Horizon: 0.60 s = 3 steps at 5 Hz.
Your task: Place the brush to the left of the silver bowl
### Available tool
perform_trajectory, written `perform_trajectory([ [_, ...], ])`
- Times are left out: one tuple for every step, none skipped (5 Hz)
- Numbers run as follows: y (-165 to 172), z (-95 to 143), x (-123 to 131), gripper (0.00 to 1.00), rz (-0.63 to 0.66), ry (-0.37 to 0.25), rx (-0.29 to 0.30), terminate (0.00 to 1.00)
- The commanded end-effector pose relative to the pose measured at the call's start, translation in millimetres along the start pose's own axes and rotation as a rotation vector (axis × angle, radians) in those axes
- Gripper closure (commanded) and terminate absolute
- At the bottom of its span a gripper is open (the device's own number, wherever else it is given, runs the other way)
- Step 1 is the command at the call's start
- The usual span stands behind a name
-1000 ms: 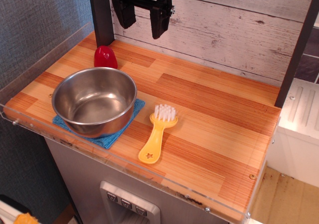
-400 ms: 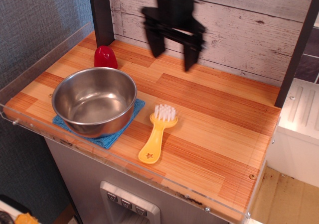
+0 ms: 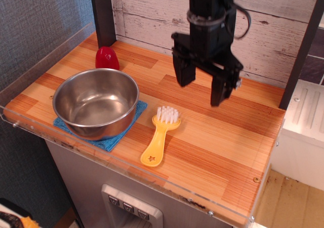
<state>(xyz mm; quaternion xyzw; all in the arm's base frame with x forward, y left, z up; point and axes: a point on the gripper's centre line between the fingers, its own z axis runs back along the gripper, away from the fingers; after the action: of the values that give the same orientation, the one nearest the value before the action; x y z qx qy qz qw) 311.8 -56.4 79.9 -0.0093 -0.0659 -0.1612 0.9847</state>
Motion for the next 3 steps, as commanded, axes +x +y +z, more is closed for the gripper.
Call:
perform_trajectory([
  [14.0, -22.1, -20.9, 0.00, 0.065, 0.070, 0.015, 0.00],
  [16.8, -35.7, -24.2, 0.00, 0.076, 0.110, 0.031, 0.00],
  [17.2, -46.5, -26.7, 0.00, 0.070, 0.148, 0.033, 0.00],
])
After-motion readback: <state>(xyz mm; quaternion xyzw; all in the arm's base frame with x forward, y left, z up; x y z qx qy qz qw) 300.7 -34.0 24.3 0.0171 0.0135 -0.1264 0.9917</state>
